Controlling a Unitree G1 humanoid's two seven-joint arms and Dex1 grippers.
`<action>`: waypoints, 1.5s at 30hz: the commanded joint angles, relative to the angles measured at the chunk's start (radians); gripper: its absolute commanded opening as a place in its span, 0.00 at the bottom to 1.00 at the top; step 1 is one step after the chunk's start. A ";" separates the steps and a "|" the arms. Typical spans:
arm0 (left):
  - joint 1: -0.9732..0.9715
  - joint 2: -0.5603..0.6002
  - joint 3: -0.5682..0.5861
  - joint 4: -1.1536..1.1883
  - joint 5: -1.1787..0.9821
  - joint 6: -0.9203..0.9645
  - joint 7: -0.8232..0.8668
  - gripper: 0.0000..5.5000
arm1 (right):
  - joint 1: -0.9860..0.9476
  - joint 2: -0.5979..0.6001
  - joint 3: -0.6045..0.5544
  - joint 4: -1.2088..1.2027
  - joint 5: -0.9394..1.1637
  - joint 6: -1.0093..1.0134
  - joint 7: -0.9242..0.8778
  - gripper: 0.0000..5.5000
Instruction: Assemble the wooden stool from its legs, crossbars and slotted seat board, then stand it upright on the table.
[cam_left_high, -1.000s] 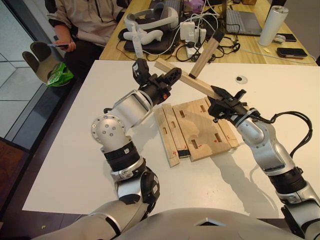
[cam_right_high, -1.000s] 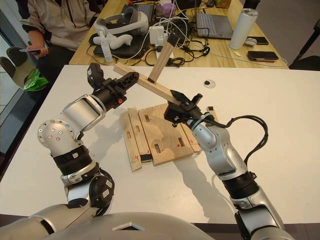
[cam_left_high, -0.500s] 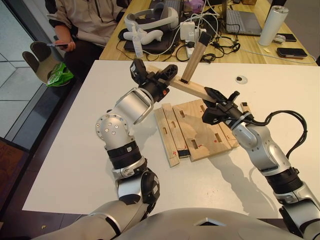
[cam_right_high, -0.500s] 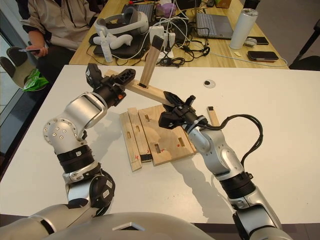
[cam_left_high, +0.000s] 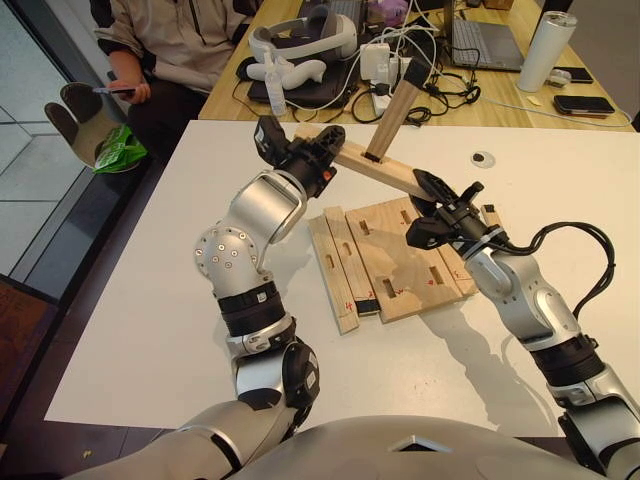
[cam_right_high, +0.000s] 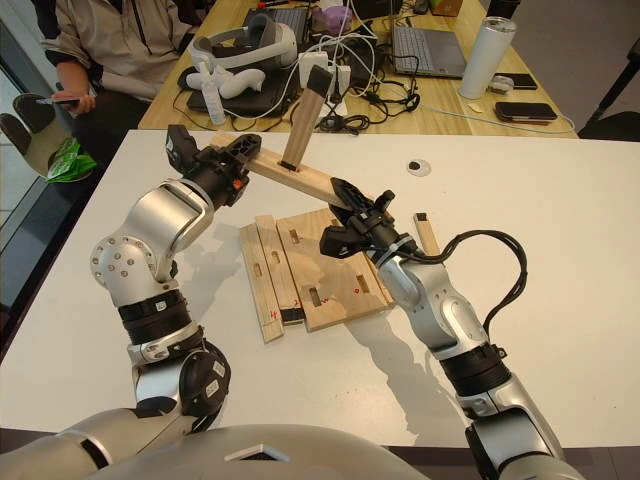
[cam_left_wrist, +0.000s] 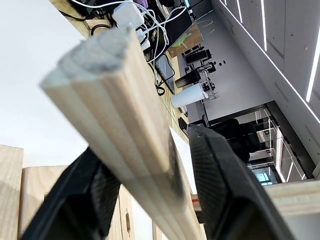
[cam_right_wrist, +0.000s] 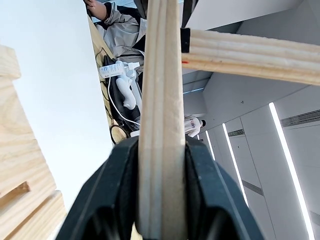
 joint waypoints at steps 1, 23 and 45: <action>-0.052 -0.010 -0.033 -0.011 -0.038 -0.031 0.002 0.27 | 0.000 0.000 0.042 0.038 -0.041 -0.016 0.031 0.19; -0.035 0.022 -0.081 -0.009 -0.087 -0.067 0.031 0.21 | -0.048 0.006 0.074 0.115 -0.050 -0.060 -0.018 0.36; -0.042 0.093 -0.111 0.001 -0.045 -0.124 -0.024 0.19 | 0.042 0.197 -0.097 -0.058 0.496 0.222 0.263 0.98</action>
